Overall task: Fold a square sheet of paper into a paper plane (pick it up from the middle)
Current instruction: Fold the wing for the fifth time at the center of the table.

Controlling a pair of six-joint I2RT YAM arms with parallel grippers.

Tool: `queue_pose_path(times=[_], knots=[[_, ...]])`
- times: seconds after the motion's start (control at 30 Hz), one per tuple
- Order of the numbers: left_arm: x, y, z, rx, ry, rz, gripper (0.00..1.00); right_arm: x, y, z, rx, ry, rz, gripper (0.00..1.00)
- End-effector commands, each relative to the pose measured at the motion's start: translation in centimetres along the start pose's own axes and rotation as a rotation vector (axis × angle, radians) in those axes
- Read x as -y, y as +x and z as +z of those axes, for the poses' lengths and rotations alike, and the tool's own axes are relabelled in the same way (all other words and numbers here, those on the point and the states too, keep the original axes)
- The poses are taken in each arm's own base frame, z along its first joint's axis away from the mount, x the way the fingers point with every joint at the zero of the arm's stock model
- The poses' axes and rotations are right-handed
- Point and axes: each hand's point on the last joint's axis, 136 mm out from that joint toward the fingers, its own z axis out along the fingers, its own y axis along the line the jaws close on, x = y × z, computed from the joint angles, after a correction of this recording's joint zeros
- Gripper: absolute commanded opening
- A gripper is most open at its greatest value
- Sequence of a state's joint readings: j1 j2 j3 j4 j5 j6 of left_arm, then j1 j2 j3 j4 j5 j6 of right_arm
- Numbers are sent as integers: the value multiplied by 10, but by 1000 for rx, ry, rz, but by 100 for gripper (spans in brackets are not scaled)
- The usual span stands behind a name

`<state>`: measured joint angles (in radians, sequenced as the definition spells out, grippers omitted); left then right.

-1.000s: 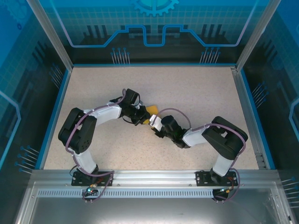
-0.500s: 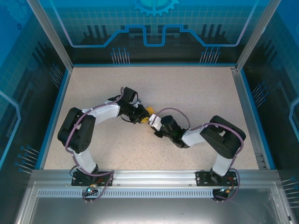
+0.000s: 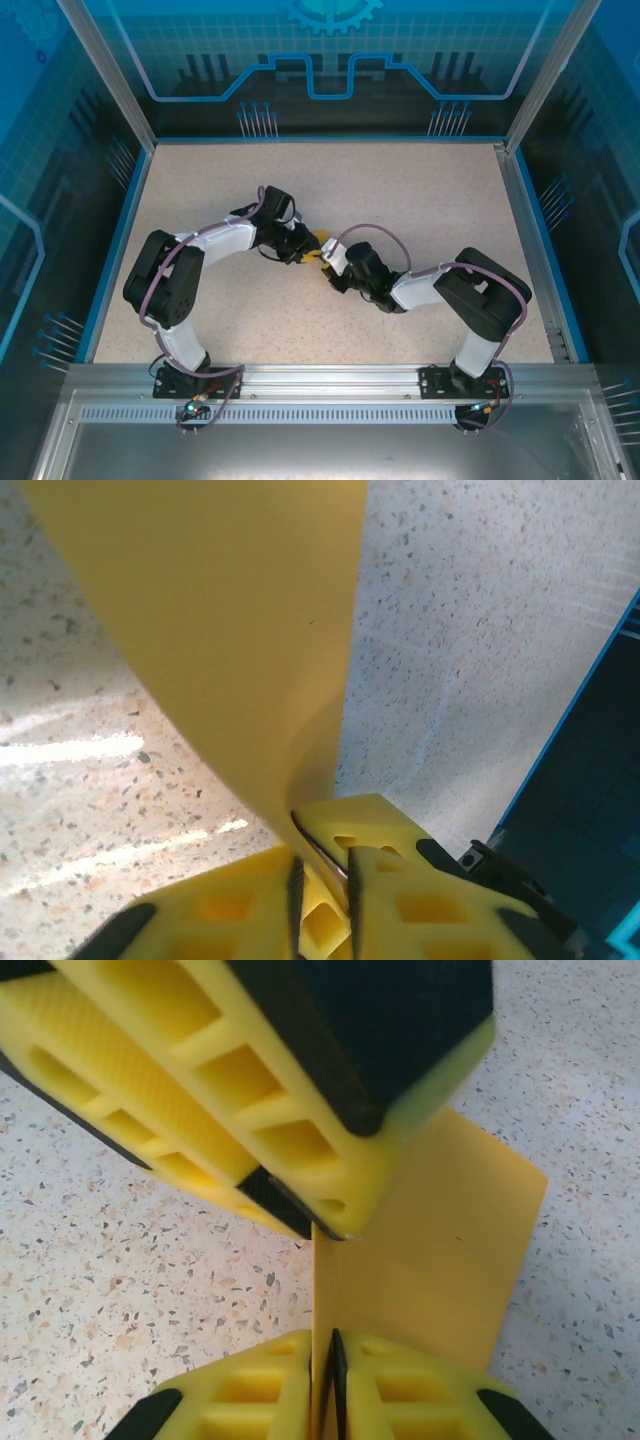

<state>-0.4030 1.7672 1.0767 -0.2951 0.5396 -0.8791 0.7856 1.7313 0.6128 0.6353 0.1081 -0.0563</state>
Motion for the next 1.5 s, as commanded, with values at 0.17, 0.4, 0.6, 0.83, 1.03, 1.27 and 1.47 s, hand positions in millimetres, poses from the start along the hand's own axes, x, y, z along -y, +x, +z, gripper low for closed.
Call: queue_pose_path(times=[0.17, 0.4, 0.6, 0.83, 1.03, 1.27, 1.47], knots=[[19, -13, -36, 104, 43, 41, 49, 6, -5, -3, 7, -105, 249, 11], [12, -16, -41, 146, 62, 34, 58, 8, -6, 2, -29, -186, 418, 10], [6, -17, -38, 179, 89, 53, 63, 14, -1, 6, -84, -191, 535, 9], [-1, -17, -30, 190, 123, 64, 63, 7, -5, 8, -102, -277, 620, 6], [-5, -16, -24, 189, 146, 68, 62, 10, -4, 10, -119, -321, 755, 3], [-4, -17, -17, 174, 174, 82, 56, 16, -1, 12, -130, -395, 885, 2], [-5, -18, -8, 153, 182, 96, 52, 25, 3, 12, -136, -396, 953, 1]])
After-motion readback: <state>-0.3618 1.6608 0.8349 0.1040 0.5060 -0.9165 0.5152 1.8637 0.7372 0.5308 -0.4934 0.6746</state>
